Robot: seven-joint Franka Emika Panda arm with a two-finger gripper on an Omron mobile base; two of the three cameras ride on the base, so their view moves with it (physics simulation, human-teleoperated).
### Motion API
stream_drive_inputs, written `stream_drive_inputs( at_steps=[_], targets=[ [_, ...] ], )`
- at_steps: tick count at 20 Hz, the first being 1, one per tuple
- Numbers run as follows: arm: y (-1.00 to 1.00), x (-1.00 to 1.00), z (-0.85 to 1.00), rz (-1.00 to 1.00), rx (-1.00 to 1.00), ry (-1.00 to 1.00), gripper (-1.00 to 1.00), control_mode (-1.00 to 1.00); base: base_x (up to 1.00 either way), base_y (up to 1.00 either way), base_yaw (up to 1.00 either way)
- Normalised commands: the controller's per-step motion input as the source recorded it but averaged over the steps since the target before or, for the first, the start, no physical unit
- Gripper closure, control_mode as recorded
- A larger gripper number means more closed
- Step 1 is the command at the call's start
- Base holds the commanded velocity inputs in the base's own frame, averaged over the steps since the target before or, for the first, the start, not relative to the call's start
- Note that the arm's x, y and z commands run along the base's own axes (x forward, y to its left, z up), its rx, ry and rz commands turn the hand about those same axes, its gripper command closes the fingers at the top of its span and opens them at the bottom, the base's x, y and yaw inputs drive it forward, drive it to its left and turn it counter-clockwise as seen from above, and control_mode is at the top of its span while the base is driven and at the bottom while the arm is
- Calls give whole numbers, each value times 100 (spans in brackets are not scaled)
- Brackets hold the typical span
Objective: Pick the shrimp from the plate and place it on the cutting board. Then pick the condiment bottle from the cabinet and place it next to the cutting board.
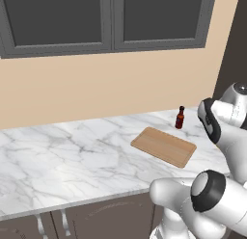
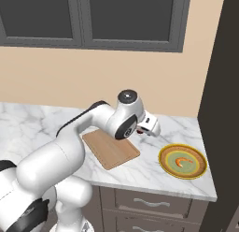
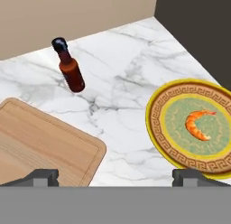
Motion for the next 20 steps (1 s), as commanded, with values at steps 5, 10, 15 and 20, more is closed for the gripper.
stream_drive_inputs(
  at_steps=[5,10,15,20],
  targets=[
    [0,-1,0,-13,5,0,-100,-100,0,0,0],
    [-3,0,-3,0,0,0,-100,-100,0,0,0],
    [-30,-5,-12,0,0,0,-100,-100,0,0,0],
    [-38,-8,-21,0,0,0,-100,-100,0,0,0]
  ],
)
